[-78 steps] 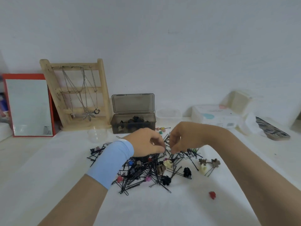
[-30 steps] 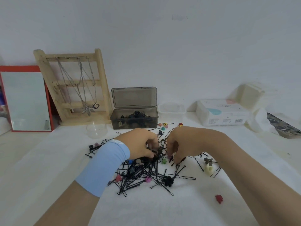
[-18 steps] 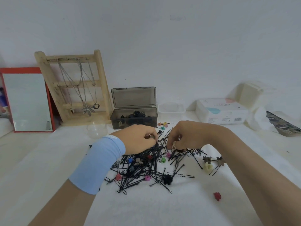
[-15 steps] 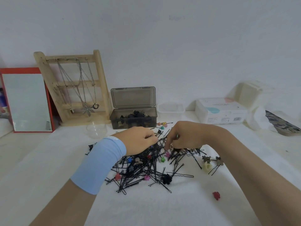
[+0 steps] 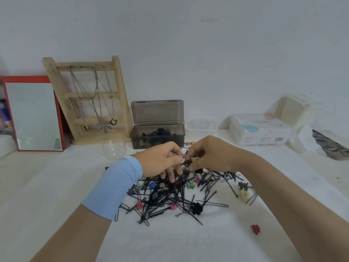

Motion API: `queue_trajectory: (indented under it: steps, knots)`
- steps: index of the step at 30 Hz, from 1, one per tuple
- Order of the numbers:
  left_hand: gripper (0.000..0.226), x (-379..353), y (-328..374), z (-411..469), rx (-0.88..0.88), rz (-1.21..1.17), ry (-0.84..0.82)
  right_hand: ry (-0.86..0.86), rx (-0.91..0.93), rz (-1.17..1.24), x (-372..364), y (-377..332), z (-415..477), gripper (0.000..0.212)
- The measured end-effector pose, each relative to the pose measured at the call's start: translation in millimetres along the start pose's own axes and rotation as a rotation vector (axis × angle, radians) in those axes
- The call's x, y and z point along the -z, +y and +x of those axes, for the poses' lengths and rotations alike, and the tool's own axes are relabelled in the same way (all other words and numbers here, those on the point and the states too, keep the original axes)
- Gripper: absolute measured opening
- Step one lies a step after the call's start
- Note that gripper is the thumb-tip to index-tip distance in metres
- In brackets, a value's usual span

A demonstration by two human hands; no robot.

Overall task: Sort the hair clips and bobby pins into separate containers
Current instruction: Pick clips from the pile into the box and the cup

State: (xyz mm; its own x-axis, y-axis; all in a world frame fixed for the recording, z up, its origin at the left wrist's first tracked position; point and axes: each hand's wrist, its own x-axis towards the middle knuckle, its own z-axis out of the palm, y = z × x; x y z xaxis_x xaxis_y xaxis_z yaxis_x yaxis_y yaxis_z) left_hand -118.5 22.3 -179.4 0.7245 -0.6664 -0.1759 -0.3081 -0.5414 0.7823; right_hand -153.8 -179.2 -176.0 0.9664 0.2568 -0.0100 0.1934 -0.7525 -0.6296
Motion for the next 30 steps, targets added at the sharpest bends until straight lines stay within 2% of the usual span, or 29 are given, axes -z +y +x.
queue_trajectory:
  steps: [2, 4, 6, 10, 12, 15, 18, 23, 30]
  knots:
    - [0.013, 4.1, 0.7, -2.4, 0.044, 0.074, 0.011, 0.011, -0.025, -0.143, 0.9, 0.8, 1.1, 0.015]
    - [0.023, 9.4, 2.7, -5.2, 0.085, 0.213, 0.037, 0.004, -0.051, -0.255, 2.2, 1.1, 0.6, 0.025]
    - [0.031, 12.2, 5.4, -9.6, 0.119, 0.323, 0.022, 0.002, -0.07, -0.279, 3.4, 0.0, 0.2, 0.034]
    - [0.021, 9.7, 6.2, -22.7, 0.15, 0.467, -0.024, -0.012, -0.043, -0.267, 4.8, -11.2, -5.3, 0.023]
    - [0.015, 8.1, 2.4, -27.6, 0.133, 0.56, 0.008, -0.11, -0.019, -0.281, 4.9, -19.0, -11.9, 0.019]
    - [0.022, 1.8, -5.1, -31.2, 0.141, 0.662, 0.035, -0.358, -0.026, -0.288, -1.1, -32.2, -23.6, 0.024]
    - [0.015, -0.2, -11.1, -33.2, 0.112, 0.606, 0.075, -0.487, -0.024, -0.386, -12.0, -42.2, -30.1, 0.032]
    - [0.005, 9.7, -11.8, -40.4, 0.049, 0.489, 0.133, -0.446, -0.043, -0.387, -5.5, -46.3, -34.7, 0.016]
    - [0.018, 11.2, -17.6, -40.2, 0.107, 0.388, 0.098, -0.519, -0.049, -0.374, -14.7, -47.7, -35.3, 0.025]
